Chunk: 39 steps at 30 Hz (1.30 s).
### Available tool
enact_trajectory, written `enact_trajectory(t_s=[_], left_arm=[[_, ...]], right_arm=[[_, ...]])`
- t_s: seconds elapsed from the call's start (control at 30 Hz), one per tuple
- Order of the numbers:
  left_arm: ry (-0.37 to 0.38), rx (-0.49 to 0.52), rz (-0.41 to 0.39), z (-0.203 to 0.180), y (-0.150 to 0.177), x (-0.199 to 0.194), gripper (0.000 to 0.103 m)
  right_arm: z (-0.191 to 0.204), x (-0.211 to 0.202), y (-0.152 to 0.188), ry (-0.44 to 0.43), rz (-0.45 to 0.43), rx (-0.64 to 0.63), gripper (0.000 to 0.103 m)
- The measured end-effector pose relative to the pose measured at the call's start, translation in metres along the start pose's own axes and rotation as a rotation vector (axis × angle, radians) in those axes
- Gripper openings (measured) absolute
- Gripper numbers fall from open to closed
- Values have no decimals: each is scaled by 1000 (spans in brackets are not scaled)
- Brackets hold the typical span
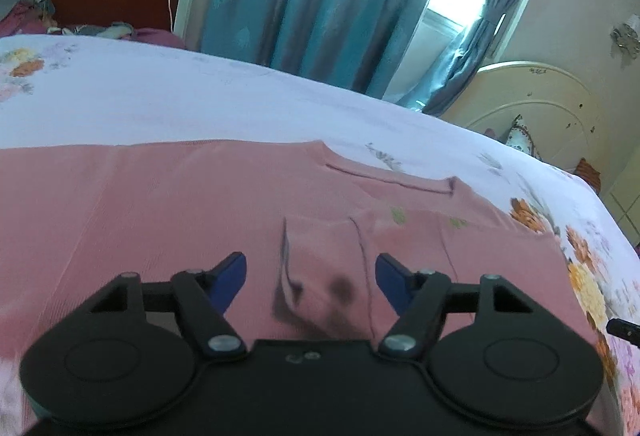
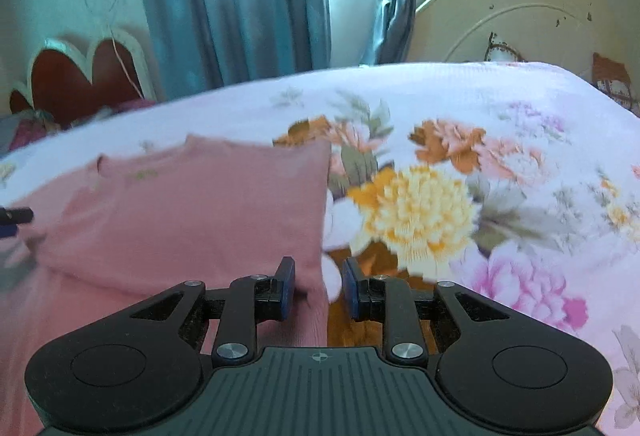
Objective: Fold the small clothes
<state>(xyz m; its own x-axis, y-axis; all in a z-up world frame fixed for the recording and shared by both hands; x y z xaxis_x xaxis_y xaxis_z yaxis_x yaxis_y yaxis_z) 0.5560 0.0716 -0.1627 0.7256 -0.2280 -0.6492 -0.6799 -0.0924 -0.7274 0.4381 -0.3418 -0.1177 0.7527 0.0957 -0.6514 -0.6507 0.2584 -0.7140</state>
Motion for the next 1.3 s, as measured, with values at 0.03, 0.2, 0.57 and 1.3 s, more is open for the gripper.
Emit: enact_trajectory(t_s=[0.03,0.2,0.57,1.3], left_arm=[[5,1,16,1,-3,8,69],[34,10,92,1,-12,41,56],[125,7,71,1,-9,56,8],[76,213,-30,-66,-13,32,64]], right_arm=[[-1,8,-7,-14,3,40,25],[-13,58,-49,-88,8,181,25],[-25,139,-72,-180,107,233,42],[59,131,-64,-167,60,-171,16]])
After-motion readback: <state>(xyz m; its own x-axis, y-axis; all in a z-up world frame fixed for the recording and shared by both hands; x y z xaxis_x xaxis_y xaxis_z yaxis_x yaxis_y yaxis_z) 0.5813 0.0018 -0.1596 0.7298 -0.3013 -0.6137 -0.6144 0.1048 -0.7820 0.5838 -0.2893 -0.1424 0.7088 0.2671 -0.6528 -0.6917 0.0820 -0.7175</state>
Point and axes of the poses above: each gripper's, at about its wrist camera, not at the fingertips, and x roughly the way its jaws point, z to its left, y to its underside, the point moved 7 cm from there along x, roughly the way its jaws point, and after that the axes turned 5 degrees about x, right-handed, at the moved point
